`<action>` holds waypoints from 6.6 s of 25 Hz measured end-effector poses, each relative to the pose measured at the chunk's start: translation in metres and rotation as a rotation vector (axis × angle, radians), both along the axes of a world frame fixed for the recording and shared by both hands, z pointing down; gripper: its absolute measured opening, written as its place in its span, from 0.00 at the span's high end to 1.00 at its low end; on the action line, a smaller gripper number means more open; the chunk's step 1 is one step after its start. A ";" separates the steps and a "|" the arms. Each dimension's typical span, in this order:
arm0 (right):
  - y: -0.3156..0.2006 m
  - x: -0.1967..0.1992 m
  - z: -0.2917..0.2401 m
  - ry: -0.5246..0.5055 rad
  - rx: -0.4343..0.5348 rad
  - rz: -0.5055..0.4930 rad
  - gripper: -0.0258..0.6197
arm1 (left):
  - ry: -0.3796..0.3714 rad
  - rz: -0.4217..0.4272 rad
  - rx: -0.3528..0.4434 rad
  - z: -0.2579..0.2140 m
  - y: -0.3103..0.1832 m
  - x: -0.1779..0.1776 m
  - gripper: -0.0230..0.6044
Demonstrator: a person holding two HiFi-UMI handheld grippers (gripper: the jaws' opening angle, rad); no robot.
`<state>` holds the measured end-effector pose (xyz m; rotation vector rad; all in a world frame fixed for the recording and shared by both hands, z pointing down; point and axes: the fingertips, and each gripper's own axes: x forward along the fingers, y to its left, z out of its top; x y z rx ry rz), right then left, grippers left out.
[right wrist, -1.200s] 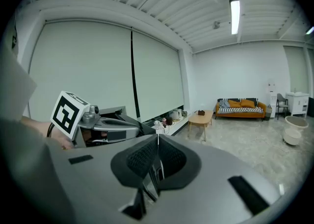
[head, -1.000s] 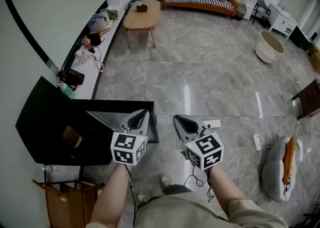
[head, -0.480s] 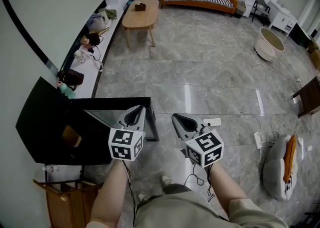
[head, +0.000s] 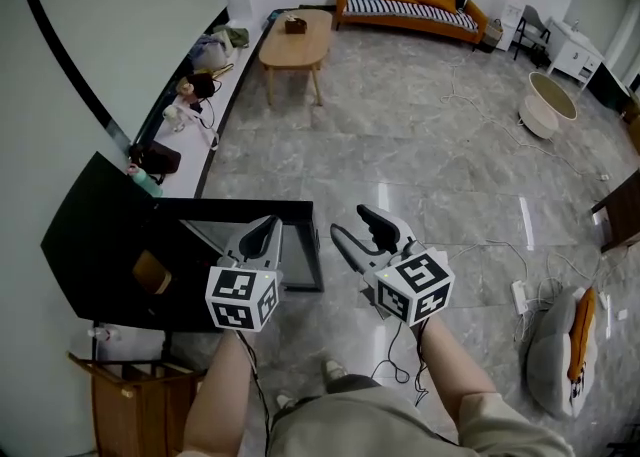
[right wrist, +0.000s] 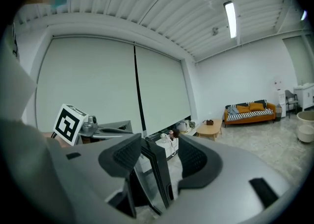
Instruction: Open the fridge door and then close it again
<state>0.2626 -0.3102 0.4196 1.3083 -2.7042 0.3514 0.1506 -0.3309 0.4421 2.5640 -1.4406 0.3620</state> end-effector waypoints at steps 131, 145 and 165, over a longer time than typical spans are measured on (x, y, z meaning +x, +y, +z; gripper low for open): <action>0.131 -0.188 0.108 0.292 -0.218 -0.462 0.60 | -0.032 -0.244 -0.089 0.008 0.226 -0.237 0.94; 0.173 -0.230 0.108 0.260 -0.254 -0.477 0.60 | 0.001 -0.249 -0.085 0.004 0.260 -0.273 0.94; 0.219 -0.302 0.108 0.268 -0.256 -0.606 0.59 | 0.001 -0.309 -0.086 0.007 0.288 -0.326 0.94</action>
